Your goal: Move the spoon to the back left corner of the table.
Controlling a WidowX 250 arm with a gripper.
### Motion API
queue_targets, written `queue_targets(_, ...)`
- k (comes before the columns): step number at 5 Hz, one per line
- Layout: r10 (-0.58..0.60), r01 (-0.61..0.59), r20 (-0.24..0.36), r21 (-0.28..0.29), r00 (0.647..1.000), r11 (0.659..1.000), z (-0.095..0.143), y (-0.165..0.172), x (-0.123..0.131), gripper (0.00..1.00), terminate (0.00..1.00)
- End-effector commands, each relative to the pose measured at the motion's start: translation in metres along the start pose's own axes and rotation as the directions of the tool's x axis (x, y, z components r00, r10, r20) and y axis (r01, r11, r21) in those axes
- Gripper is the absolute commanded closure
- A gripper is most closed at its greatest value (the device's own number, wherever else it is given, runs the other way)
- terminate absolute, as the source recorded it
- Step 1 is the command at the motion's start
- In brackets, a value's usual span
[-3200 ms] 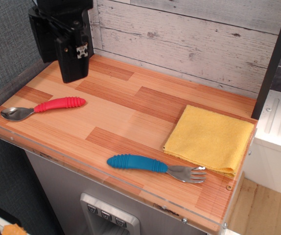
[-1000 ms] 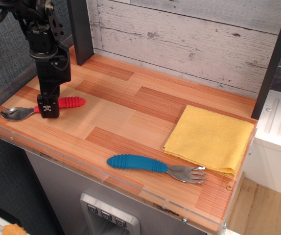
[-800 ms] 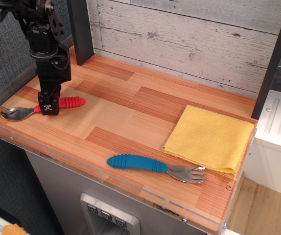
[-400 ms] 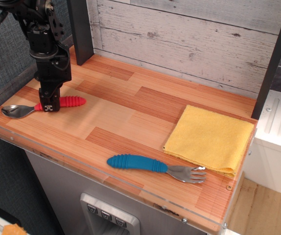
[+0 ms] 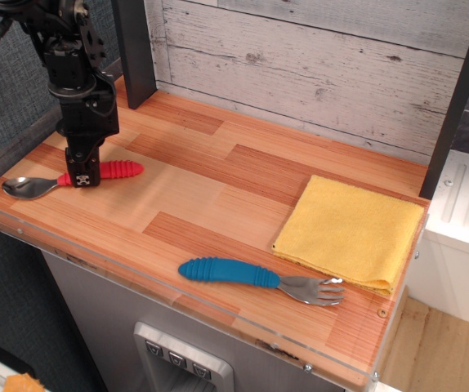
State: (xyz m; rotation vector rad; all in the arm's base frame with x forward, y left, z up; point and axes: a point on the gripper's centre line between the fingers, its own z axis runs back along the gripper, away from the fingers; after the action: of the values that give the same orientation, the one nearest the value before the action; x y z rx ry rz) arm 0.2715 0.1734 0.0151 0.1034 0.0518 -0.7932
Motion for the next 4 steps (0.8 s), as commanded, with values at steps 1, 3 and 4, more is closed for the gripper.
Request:
queue_targets(1,0.339,-0.339,0.004,0.076,0.941,0.938,0.056,0.009,-0.016,1.0,0.0)
queue_targets(3,0.735,-0.74,0.093,0.043,0.672,0.671,0.081,0.004,-0.019,1.0,0.0)
queue_targets(4,0.881,-0.884,0.083,-0.001,0.466,0.468,0.086,-0.002,-0.019,1.0,0.0)
